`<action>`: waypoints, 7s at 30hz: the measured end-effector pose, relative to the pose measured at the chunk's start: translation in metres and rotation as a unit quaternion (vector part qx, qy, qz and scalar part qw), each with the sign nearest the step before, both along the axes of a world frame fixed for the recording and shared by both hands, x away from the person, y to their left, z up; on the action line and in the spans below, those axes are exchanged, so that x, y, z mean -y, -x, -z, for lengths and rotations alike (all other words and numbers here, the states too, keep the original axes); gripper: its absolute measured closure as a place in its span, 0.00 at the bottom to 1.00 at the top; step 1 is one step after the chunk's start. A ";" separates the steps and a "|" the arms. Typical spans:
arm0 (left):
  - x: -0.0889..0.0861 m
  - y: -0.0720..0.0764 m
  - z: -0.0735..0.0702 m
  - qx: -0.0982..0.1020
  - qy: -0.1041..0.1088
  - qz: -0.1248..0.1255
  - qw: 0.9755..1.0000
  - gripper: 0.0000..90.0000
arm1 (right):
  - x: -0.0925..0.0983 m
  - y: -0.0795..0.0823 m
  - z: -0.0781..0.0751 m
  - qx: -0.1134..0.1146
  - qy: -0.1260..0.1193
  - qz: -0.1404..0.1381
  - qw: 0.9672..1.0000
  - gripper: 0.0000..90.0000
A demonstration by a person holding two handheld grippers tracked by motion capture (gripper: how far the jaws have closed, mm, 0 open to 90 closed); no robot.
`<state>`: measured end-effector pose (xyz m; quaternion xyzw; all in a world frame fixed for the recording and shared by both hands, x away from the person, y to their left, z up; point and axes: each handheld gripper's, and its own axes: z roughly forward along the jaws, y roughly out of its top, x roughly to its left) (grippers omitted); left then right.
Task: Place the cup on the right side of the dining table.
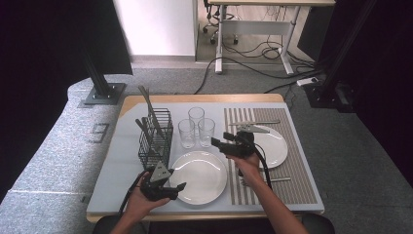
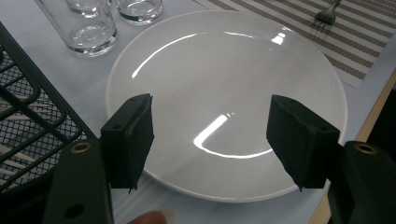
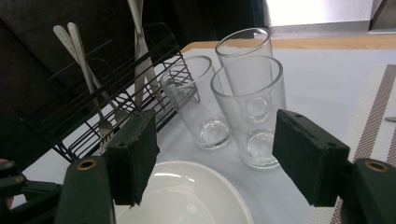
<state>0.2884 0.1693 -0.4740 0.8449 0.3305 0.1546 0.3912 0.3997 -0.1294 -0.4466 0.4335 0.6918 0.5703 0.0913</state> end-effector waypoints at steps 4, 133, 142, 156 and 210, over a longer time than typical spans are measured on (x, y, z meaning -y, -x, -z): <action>0.000 0.000 0.000 0.000 0.000 -0.003 1.000 0.36 | 0.001 -0.004 0.005 -0.006 0.003 0.001 1.000 0.34; -0.007 -0.001 0.002 -0.007 -0.005 -0.014 1.000 0.36 | -0.061 -0.076 0.049 -0.006 0.112 0.041 0.993 0.25; -0.007 -0.001 0.002 -0.007 -0.005 -0.014 1.000 0.36 | -0.065 -0.080 0.055 -0.010 0.124 0.043 0.991 0.25; -0.008 -0.001 0.001 -0.006 -0.004 -0.015 1.000 0.36 | -0.073 -0.083 0.058 -0.001 0.150 0.052 0.987 0.28; -0.009 0.000 0.001 -0.004 -0.003 -0.017 1.000 0.36 | -0.065 -0.078 0.041 0.024 0.174 0.035 0.984 0.33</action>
